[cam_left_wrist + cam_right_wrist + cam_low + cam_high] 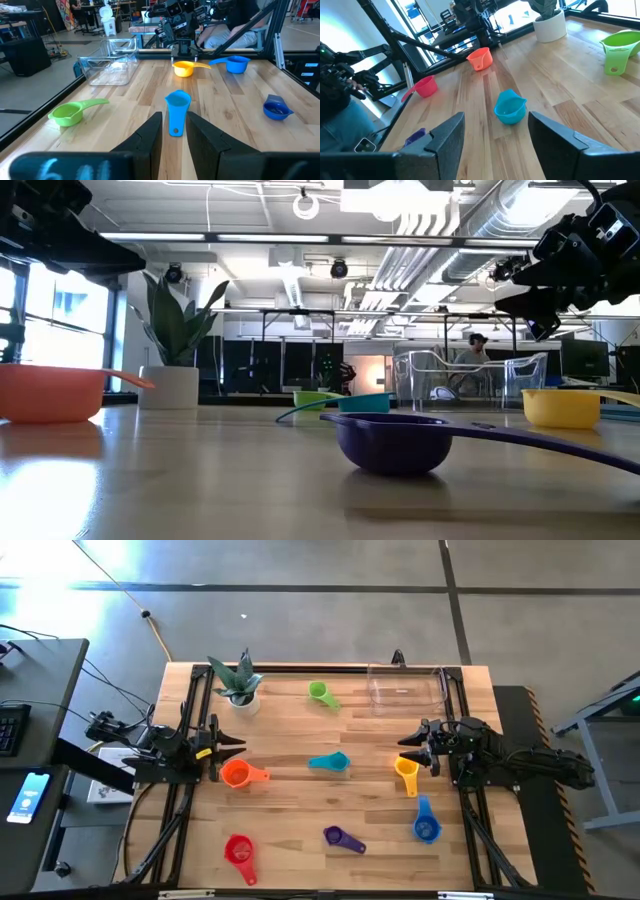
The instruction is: Nest measuring cups in basket
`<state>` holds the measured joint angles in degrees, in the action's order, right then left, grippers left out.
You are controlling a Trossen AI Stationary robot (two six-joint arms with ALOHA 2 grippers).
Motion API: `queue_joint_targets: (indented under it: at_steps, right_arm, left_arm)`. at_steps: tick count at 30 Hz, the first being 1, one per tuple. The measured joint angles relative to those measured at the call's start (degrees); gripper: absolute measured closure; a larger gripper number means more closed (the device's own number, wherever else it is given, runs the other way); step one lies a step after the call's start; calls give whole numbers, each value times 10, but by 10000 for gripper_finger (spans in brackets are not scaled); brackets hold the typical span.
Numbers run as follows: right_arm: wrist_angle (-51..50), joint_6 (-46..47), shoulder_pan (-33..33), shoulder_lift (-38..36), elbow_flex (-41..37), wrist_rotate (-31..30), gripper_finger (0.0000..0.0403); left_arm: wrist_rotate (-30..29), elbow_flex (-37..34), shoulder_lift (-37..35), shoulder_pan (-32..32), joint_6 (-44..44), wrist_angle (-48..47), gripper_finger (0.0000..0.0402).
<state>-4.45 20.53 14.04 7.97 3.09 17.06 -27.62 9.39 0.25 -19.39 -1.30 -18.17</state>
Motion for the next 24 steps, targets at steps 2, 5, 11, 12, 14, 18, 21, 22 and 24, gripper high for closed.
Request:
queue_joint_targets:
  at_steps: [2, 5, 11, 12, 14, 18, 21, 22, 24]
  right_arm:
    - [0, 0, 0, 0, 0, 0, 192]
    - [0, 0, 0, 0, 0, 0, 192]
    - [0, 0, 0, 0, 0, 0, 192]
    - [0, 0, 0, 0, 0, 0, 192]
    - [0, 0, 0, 0, 0, 0, 192]
    - [0, 0, 0, 0, 0, 0, 192]
    - [0, 0, 0, 0, 0, 0, 192]
    - [0, 0, 0, 0, 0, 0, 192]
    - [0, 0, 0, 0, 0, 0, 192]
  left_arm:
    - [0, 0, 0, 0, 0, 0, 326]
    - [0, 0, 0, 0, 0, 0, 326]
    - [0, 0, 0, 0, -2, 0, 326]
    - [0, 0, 0, 0, -2, 0, 326]
    - [0, 0, 0, 0, -1, 0, 326]
    - [0, 0, 0, 0, -2, 5, 326]
    - [0, 0, 0, 0, -14, 22, 326]
    - [0, 0, 0, 0, -23, 26, 326]
    - [0, 0, 0, 0, -41, 31, 326]
